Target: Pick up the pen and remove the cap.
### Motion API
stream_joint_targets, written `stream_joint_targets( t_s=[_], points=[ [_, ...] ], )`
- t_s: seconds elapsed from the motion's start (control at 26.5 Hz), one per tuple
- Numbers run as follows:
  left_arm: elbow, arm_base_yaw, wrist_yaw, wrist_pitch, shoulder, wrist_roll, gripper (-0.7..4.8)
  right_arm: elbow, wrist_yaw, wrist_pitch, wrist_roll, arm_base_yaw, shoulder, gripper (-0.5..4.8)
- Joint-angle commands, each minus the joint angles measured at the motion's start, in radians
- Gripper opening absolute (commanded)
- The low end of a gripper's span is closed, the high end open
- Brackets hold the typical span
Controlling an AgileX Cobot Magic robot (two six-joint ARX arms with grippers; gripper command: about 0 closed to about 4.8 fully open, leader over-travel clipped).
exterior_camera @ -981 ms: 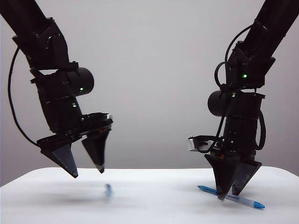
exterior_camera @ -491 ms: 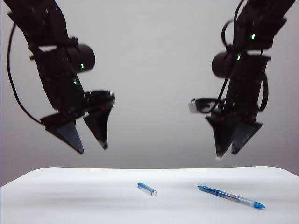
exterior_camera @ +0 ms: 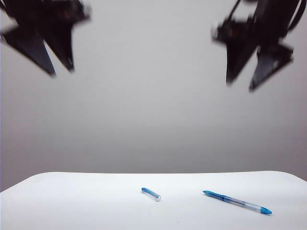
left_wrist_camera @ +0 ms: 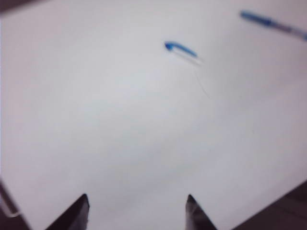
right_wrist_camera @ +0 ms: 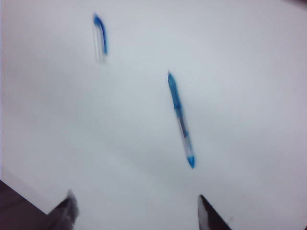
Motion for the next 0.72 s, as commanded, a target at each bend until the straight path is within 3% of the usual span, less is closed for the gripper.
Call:
stream_joint_targets(
  t_s=[0.04, 0.3, 0.38, 0.45, 0.6, 0.72],
  points=[
    [0.001, 0.002, -0.092, -0.005, -0.164, -0.019, 2.71, 0.003, -0.001, 0.031, 0.023, 0.0, -0.152, 3.19],
    [-0.006, 0.002, -0.2, -0.003, -0.457, -0.037, 2.72, 0.003, 0.042, 0.069, 0.064, -0.01, -0.446, 3.17],
    [-0.022, 0.002, -0.3, 0.037, -0.575, -0.029, 2.72, 0.003, 0.135, 0.101, 0.064, -0.01, -0.554, 2.68],
    [-0.051, 0.002, -0.377, 0.084, -0.655, 0.001, 2.72, 0.002, 0.175, 0.132, 0.065, -0.01, -0.619, 2.52],
    [-0.157, 0.002, -0.42, 0.213, -0.824, 0.013, 2.68, 0.001, 0.198, 0.179, 0.072, -0.01, -0.729, 2.49],
    [-0.245, 0.002, -0.446, 0.286, -0.927, 0.013, 2.68, 0.001, 0.221, 0.18, 0.084, -0.01, -0.8, 1.78]
  ],
)
